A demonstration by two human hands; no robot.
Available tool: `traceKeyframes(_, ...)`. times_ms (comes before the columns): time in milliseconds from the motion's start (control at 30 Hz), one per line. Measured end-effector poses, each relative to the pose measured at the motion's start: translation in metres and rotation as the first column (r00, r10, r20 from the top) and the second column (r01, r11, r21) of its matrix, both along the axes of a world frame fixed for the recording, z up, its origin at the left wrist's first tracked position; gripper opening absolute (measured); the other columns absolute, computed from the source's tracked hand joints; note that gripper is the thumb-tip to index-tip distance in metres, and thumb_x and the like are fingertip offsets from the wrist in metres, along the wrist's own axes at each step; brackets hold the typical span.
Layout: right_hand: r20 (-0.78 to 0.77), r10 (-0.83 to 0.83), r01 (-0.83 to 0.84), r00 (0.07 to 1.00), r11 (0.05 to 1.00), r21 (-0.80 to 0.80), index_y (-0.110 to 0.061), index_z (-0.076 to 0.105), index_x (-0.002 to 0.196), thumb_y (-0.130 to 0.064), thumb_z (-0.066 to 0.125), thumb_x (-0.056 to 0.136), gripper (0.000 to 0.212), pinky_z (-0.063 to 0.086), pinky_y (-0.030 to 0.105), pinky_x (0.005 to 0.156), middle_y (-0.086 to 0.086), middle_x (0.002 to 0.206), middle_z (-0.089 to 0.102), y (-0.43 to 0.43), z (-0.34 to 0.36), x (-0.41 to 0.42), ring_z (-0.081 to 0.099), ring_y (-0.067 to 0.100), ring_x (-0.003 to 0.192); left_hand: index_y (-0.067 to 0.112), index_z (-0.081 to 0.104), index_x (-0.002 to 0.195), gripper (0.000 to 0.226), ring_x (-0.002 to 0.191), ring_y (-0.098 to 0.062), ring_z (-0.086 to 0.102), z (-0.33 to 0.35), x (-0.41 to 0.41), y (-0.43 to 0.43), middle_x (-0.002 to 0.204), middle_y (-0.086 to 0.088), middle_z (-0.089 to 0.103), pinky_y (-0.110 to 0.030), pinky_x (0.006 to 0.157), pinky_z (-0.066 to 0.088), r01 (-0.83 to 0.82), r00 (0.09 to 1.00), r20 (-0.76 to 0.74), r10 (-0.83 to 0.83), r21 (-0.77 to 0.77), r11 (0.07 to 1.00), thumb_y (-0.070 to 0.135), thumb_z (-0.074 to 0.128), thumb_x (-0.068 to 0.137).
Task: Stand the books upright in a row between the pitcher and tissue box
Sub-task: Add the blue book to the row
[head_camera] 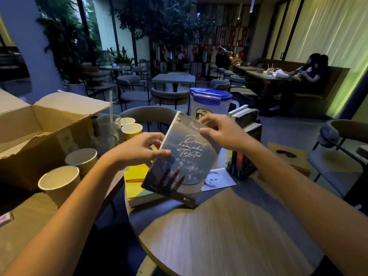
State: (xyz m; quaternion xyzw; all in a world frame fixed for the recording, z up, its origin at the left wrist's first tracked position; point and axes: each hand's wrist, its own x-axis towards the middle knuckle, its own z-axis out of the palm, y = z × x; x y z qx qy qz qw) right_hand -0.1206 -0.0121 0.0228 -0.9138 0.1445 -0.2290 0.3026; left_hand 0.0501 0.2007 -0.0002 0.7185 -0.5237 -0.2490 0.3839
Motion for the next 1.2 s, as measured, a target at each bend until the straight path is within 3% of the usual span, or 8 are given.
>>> traceKeyframes(267,-0.046,0.053,-0.061,0.998,0.979,-0.197,-0.018,0.072,0.114,-0.024,0.074,0.090,0.025,0.057,0.032,0.087,-0.002,0.101,0.073,-0.004,0.028,-0.057,0.068,0.010,0.096,0.027,0.065,0.125,0.036,0.097,-0.017,0.071,-0.019,-0.044,-0.019,0.110,0.003,0.071,-0.041,0.074,0.063,0.190,0.980,0.078,-0.182,-0.121,0.974,0.021,0.072,0.090)
traceKeyframes(400,-0.113,0.075,-0.099,0.991,0.970,-0.223,-0.022,0.068,0.119,-0.030,0.075,0.088,0.033,0.055,0.027,0.090,-0.006,0.109,0.071,-0.008,0.027,-0.076,0.065,0.005,0.104,0.028,0.063,0.122,0.035,0.097,-0.022,0.072,-0.036,-0.053,-0.028,0.112,0.010,0.070,-0.047,0.066,0.063,0.213,0.977,0.016,-0.213,-0.089,0.973,0.018,0.072,0.090)
traceKeyframes(500,-0.275,0.035,-0.100,0.961,0.969,-0.225,-0.025,0.064,0.125,-0.025,0.074,0.089,0.037,0.053,0.035,0.096,-0.006,0.117,0.067,-0.016,0.031,-0.088,0.062,0.009,0.111,0.027,0.062,0.124,0.037,0.099,-0.024,0.071,-0.040,-0.057,-0.029,0.115,0.018,0.069,-0.046,0.063,0.064,0.215,0.976,-0.014,-0.219,-0.142,0.966,0.012,0.070,0.091)
traceKeyframes(633,-0.258,-0.011,-0.064,0.966,0.958,-0.279,-0.023,0.068,0.119,-0.014,0.070,0.092,0.029,0.052,0.034,0.092,-0.006,0.113,0.065,-0.021,0.041,-0.097,0.060,0.009,0.108,0.025,0.064,0.125,0.038,0.090,-0.031,0.072,-0.039,-0.069,-0.036,0.116,0.012,0.070,-0.050,0.060,0.063,0.188,0.980,-0.027,-0.199,-0.220,0.957,0.011,0.071,0.090)
traceKeyframes(767,-0.195,-0.052,-0.004,0.979,0.961,-0.276,-0.023,0.065,0.126,-0.005,0.063,0.095,0.036,0.051,0.023,0.084,-0.008,0.116,0.061,-0.030,0.060,-0.101,0.059,0.003,0.105,0.021,0.063,0.123,0.035,0.088,-0.023,0.074,-0.030,-0.087,-0.057,0.114,0.004,0.070,-0.042,0.059,0.063,0.166,0.985,0.011,-0.171,-0.309,0.936,0.016,0.072,0.090)
traceKeyframes(1000,-0.084,-0.141,0.098,0.986,0.919,-0.382,-0.019,0.067,0.122,0.005,0.063,0.091,0.039,0.053,0.038,0.096,0.003,0.119,0.062,-0.059,0.070,-0.107,0.058,0.019,0.114,0.017,0.064,0.116,0.030,0.074,-0.007,0.072,-0.031,-0.122,-0.099,0.100,0.002,0.071,-0.028,0.061,0.061,0.128,0.979,0.197,-0.045,-0.434,0.892,0.024,0.073,0.089)
traceKeyframes(1100,-0.049,-0.176,0.139,0.983,0.896,-0.421,-0.017,0.068,0.120,0.007,0.065,0.089,0.039,0.053,0.044,0.095,0.005,0.118,0.065,-0.073,0.063,-0.108,0.059,0.022,0.113,0.020,0.062,0.117,0.029,0.075,-0.011,0.072,-0.036,-0.132,-0.112,0.101,0.003,0.070,-0.029,0.066,0.062,0.085,0.979,0.203,0.013,-0.463,0.882,0.020,0.073,0.089)
traceKeyframes(1200,-0.045,-0.200,0.160,0.979,0.884,-0.439,-0.015,0.068,0.120,0.009,0.065,0.088,0.040,0.053,0.046,0.097,0.005,0.120,0.065,-0.086,0.056,-0.109,0.059,0.022,0.115,0.016,0.063,0.118,0.031,0.078,-0.014,0.069,-0.045,-0.137,-0.128,0.101,-0.001,0.068,-0.018,0.063,0.058,0.061,0.982,0.185,0.030,-0.470,0.881,0.017,0.073,0.089)
